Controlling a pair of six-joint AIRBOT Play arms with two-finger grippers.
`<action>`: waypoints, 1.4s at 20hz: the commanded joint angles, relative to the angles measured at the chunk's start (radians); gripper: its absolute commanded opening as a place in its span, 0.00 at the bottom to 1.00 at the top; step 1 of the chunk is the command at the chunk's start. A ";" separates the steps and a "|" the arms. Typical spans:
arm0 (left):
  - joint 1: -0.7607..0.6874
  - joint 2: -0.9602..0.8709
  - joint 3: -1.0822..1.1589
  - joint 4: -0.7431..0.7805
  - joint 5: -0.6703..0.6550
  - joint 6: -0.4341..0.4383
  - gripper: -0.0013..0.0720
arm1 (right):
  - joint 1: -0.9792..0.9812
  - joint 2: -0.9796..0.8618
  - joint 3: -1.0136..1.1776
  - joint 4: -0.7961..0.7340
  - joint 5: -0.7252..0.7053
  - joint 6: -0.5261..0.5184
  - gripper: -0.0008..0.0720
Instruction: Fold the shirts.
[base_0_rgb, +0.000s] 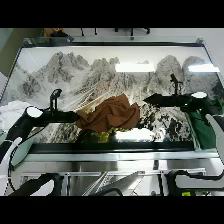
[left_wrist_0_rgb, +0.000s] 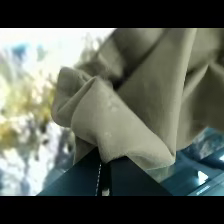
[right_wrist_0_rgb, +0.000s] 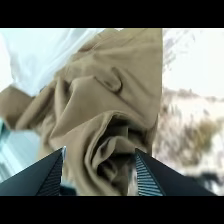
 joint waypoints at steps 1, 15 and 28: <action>0.053 -0.016 0.073 0.000 -0.067 0.009 0.04 | -0.055 0.083 -0.032 -0.135 0.077 0.100 0.71; 0.081 -0.016 0.004 -0.009 -0.081 0.023 0.04 | 0.365 0.048 -0.352 0.128 -0.362 -0.094 0.26; 0.173 0.369 0.491 -0.009 -0.303 -0.056 0.03 | 0.173 0.366 0.401 0.111 -0.084 -0.058 0.04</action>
